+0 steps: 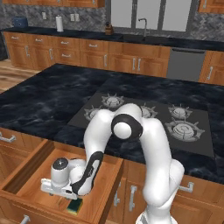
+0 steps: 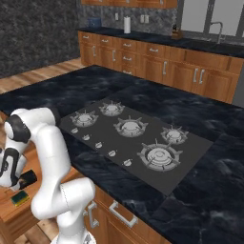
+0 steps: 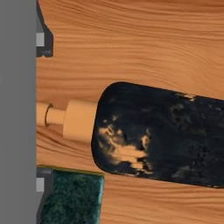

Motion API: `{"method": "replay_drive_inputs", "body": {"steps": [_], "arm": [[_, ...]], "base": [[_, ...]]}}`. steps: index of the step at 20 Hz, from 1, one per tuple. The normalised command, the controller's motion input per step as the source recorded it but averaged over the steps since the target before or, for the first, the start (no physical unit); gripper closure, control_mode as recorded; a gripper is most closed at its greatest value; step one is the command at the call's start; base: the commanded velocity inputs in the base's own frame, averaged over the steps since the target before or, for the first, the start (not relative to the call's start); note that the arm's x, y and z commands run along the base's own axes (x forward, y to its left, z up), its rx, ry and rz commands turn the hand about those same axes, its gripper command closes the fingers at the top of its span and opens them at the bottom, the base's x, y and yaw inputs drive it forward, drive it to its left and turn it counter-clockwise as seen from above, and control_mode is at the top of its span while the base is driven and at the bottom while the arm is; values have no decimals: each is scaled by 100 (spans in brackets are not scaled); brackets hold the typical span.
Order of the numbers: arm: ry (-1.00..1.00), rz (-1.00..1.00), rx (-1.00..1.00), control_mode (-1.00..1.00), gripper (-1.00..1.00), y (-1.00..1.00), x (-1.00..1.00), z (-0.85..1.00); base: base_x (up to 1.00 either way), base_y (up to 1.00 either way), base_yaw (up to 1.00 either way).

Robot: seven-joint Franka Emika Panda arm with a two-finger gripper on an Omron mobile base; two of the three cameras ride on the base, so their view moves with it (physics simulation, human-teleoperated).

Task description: Restock the sink supplies by placing the sponge and soap dispenser on the counter and next to the sink. Make sure the soap dispenser is upright.

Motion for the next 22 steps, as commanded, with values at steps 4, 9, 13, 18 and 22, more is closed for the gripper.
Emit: {"method": "replay_drive_inputs", "body": {"steps": [4,9,13,18,22], "arm": [[0,0,0,-100,-100,26,4,-4],[1,-2,-1,-100,-100,10,0,-27],[1,-4,0,-100,-100,-1,0,-24],[5,-6,0,-100,-100,0,0,-34],[3,-4,0,-100,-100,0,0,-34]], "base": [[0,0,0],[0,0,0],[0,0,0],[0,0,0],[0,0,0]]}}
